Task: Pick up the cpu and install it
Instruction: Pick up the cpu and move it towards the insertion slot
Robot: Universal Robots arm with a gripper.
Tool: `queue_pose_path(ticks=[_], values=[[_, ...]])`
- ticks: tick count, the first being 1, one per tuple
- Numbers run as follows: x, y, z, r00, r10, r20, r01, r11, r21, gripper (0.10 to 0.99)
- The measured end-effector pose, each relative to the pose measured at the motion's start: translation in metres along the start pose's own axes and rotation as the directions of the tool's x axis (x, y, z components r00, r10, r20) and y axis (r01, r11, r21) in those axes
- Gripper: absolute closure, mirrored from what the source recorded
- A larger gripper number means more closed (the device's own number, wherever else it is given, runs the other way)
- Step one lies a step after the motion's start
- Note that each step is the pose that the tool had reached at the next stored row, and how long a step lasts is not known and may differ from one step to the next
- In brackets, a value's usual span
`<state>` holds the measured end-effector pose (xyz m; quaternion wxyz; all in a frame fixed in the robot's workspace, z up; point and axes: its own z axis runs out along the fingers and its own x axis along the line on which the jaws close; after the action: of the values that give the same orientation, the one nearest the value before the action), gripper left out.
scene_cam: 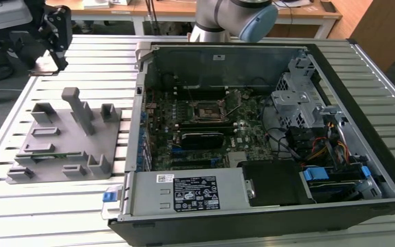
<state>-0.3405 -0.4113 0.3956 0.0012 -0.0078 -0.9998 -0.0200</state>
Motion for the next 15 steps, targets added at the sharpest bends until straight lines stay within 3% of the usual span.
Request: queue_pose_path(ticks=[15], values=[[-0.0257,0.0004,0.0000,1.0000,0.000,0.0000,0.000,1.0000,0.000,0.545]])
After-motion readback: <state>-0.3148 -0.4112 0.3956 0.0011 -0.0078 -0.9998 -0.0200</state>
